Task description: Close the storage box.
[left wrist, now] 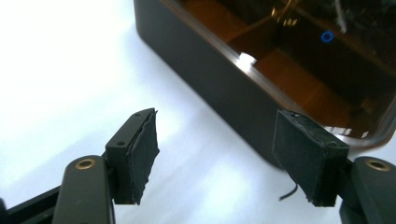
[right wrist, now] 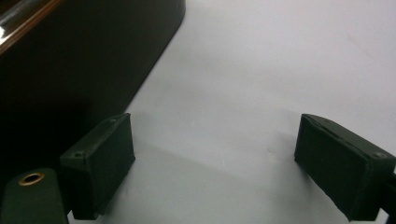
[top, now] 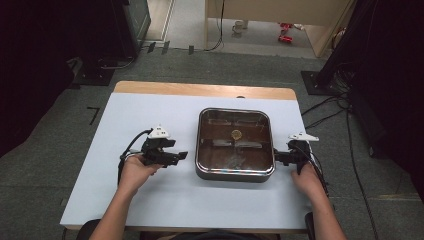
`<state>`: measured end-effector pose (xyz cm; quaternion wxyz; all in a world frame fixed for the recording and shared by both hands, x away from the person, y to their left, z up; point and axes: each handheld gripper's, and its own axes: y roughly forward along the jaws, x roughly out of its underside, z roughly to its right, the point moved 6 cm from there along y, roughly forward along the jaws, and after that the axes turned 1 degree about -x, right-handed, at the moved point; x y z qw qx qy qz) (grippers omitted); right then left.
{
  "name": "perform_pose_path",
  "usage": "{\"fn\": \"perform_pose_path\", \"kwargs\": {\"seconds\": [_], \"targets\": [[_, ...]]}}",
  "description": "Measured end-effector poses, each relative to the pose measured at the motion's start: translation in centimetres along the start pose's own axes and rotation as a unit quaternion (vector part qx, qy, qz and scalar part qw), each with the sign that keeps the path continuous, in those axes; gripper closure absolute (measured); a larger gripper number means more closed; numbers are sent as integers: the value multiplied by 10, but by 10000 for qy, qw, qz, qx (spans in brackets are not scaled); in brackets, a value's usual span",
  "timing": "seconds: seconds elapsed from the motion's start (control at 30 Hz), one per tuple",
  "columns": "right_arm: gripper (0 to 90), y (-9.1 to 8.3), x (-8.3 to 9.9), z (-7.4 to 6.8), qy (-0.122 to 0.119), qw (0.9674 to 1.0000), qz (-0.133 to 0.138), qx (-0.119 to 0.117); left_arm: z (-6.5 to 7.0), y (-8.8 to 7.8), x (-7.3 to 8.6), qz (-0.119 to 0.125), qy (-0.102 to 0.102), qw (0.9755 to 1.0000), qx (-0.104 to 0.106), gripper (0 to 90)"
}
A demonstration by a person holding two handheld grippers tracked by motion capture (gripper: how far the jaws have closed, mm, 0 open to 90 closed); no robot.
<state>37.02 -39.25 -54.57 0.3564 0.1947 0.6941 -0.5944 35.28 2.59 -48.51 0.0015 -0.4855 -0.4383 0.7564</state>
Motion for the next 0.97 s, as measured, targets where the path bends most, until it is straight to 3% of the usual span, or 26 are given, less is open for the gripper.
{"fn": "perform_pose_path", "kwargs": {"seconds": [0.23,0.43,0.57,0.7,0.77,0.83,0.97], "targets": [[114,0,0,0,1,10000,1,1,0,6,16,-122,-83,9999,-88,274],[114,0,0,0,2,10000,3,1,-2,15,37,-640,34,9973,-353,269],[114,0,0,0,2,10000,4,2,-1,16,43,-740,-117,9966,-351,268],[114,0,0,0,0,10000,4,2,3,18,47,-606,-5,9970,-488,234],[114,0,0,0,2,10000,3,3,6,19,50,-458,115,9973,-571,198],[114,0,0,0,3,10000,2,3,9,21,54,-358,341,9959,-752,187],[114,0,0,0,-6,10000,0,6,10,22,57,-122,319,9964,-772,165]]}}
